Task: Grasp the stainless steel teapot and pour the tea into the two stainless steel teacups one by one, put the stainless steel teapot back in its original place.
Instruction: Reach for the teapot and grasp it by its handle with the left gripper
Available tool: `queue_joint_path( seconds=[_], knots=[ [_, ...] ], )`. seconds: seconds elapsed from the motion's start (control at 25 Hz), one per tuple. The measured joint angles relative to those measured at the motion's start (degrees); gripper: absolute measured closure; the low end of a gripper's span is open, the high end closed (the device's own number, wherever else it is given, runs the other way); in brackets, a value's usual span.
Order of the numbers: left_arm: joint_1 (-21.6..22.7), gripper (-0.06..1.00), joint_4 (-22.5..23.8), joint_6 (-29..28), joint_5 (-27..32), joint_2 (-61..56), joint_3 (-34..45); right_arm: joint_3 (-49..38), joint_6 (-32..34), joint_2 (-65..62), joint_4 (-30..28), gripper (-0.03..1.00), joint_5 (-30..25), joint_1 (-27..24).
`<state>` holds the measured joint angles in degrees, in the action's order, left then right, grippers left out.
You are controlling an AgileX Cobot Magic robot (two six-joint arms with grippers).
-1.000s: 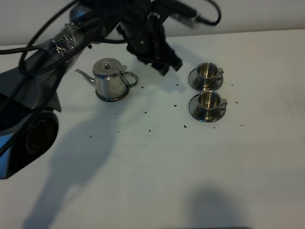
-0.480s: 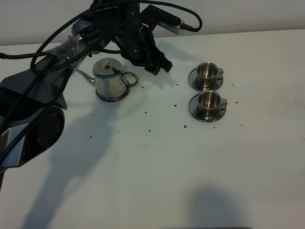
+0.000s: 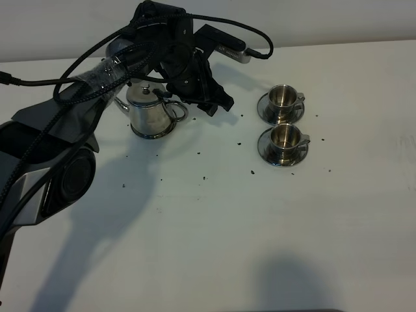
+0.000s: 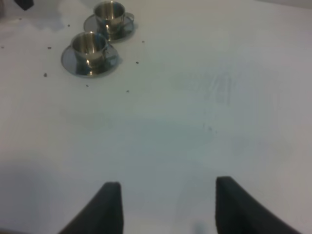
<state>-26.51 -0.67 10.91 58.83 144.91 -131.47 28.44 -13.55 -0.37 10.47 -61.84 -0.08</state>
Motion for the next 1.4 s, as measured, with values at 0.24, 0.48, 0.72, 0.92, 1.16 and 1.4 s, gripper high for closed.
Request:
queue_joint_path(
  seconds=[0.24, 0.48, 0.72, 0.92, 1.16, 1.4],
  knots=[
    [0.00, 0.41, -0.12, 1.80, 4.23, 0.00, 0.00, 0.00, 0.00, 0.00, 0.00, 0.55, 0.00, -0.05],
    [0.00, 0.41, -0.14, 4.61, 7.57, 0.00, -0.05, 0.00, 0.02, 0.00, 0.00, 0.55, 0.00, -0.05],
    [0.00, 0.41, -0.39, 7.00, 9.20, -0.11, -3.15, 0.00, 0.02, 0.00, 0.00, 0.55, 0.00, -0.05],
    [0.00, 0.41, -2.23, 7.51, 9.24, -0.17, -3.52, 0.00, 0.02, 0.00, 0.00, 0.55, 0.00, -0.05],
    [0.00, 0.42, -4.62, 6.94, 9.24, -0.17, -3.52, 0.00, 0.02, 0.00, 0.00, 0.55, 0.00, -0.05],
    [0.00, 0.42, -3.72, 4.90, 9.26, -3.11, -1.24, 0.00, 0.02, 0.00, 0.00, 0.55, 0.00, -0.05]
  ],
)
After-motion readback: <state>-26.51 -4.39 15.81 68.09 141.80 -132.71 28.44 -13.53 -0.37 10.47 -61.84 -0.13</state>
